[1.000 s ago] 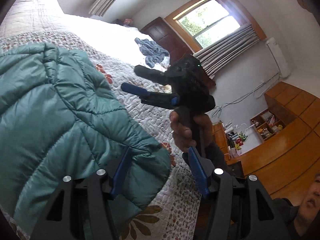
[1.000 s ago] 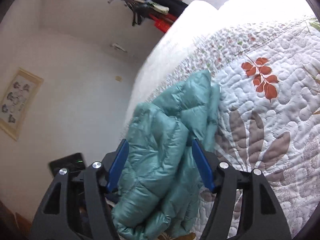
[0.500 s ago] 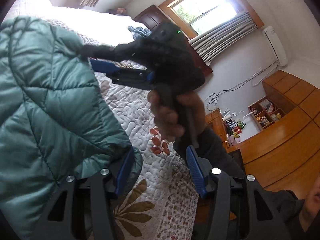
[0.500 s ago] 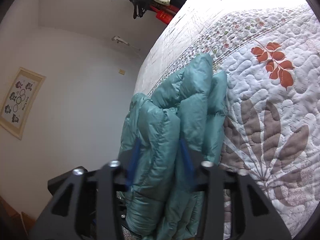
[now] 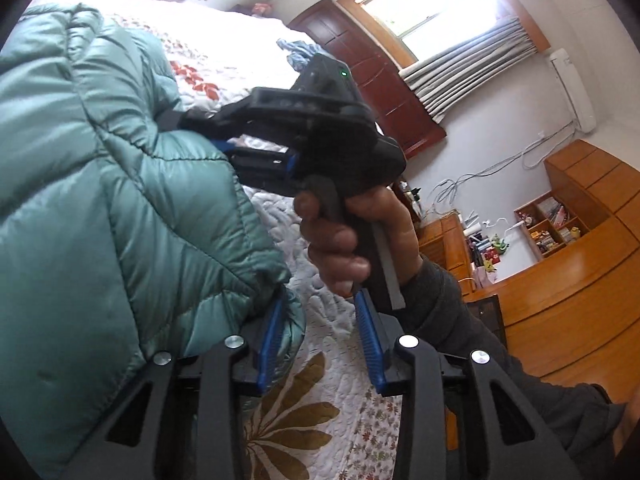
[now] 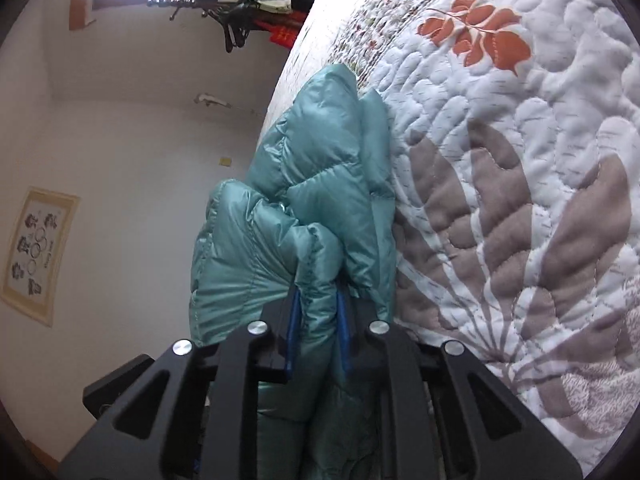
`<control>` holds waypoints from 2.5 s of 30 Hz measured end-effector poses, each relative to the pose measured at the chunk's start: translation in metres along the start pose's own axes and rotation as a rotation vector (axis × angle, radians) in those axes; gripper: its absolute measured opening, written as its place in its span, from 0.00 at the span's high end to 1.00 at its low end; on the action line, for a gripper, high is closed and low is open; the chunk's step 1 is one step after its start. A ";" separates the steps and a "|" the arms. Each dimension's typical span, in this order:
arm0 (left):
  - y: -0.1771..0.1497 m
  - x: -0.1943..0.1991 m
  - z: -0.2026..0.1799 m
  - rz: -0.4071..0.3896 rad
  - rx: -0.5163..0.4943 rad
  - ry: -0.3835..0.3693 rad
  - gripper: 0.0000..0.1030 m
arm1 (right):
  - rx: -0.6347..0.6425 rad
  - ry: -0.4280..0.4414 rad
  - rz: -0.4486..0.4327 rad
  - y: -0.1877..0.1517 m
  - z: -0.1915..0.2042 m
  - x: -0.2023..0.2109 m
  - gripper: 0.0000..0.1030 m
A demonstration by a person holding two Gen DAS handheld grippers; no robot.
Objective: Fold large clothes
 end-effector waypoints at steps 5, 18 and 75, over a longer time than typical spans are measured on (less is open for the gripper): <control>0.011 0.068 -0.018 -0.181 -0.020 -0.042 0.37 | 0.141 -0.022 -0.098 0.007 0.056 0.041 0.61; 0.028 0.111 0.092 -0.290 0.241 0.026 0.39 | 0.186 -0.113 0.064 0.017 0.047 -0.035 0.97; -0.113 0.119 0.140 -0.390 0.570 -0.268 0.04 | -0.009 0.061 0.325 0.060 0.021 -0.085 0.03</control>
Point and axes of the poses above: each gripper's, at about its wrist camera, not at the fingertips, and x roughly against the way its jaws point, z to its left, y to its top, the point moved 3 cm from there along -x, roughly the way its jaws point, and after that the axes turned 5 degrees about -x, right-handed, at the moved point
